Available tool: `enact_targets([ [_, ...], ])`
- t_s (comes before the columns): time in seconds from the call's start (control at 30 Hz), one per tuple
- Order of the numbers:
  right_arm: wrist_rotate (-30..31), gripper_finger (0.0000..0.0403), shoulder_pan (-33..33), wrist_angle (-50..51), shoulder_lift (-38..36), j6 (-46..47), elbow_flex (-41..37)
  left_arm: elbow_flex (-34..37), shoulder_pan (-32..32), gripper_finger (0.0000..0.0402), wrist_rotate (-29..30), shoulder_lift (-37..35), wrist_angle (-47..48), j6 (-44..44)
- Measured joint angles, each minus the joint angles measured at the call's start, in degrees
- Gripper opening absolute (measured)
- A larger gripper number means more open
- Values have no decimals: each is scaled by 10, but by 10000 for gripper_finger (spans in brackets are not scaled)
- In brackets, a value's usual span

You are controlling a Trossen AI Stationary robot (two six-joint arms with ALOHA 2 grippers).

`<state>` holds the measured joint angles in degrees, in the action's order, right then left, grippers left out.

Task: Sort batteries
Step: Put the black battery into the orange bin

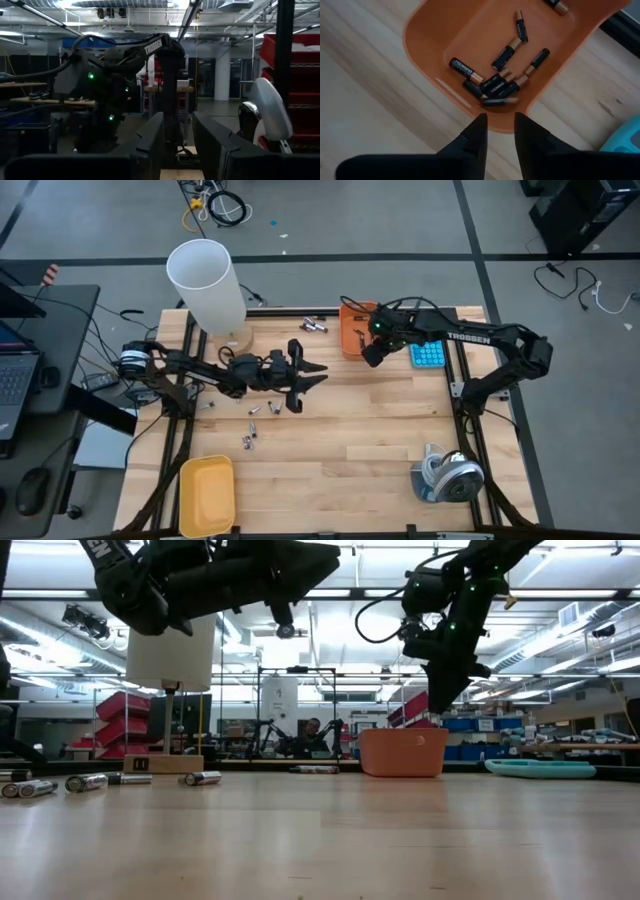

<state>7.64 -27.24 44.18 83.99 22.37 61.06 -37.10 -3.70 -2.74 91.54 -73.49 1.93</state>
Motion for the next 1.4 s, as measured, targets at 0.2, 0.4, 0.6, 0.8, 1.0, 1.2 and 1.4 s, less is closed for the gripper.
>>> enact_targets([
  [0.2, 0, 90, 3, 0, -14, -19, 0, 0, 0, 103, 71, 0, 35, 15],
  [0.4, 2, 87, 28, -18, -93, -46, -1, -26, -1, 103, 131, 0, 151, 28],
  [0.6, 49, 86, 76, -18, -187, -50, -1, -116, -22, 103, 142, 0, 372, 27],
  [0.8, 119, 86, 129, 9, -242, -34, -1, -231, -65, 92, 143, 0, 631, -26],
  [1.0, 153, 86, 159, 29, -252, -26, -1, -302, -134, 71, 140, 0, 798, -98],
  [1.2, 160, 86, 169, 31, -250, -26, -1, -309, -226, 41, 103, 3, 857, -110],
  [1.4, 181, 73, 180, 33, -250, -27, -1, -309, -297, 5, 30, 26, 893, -110],
])
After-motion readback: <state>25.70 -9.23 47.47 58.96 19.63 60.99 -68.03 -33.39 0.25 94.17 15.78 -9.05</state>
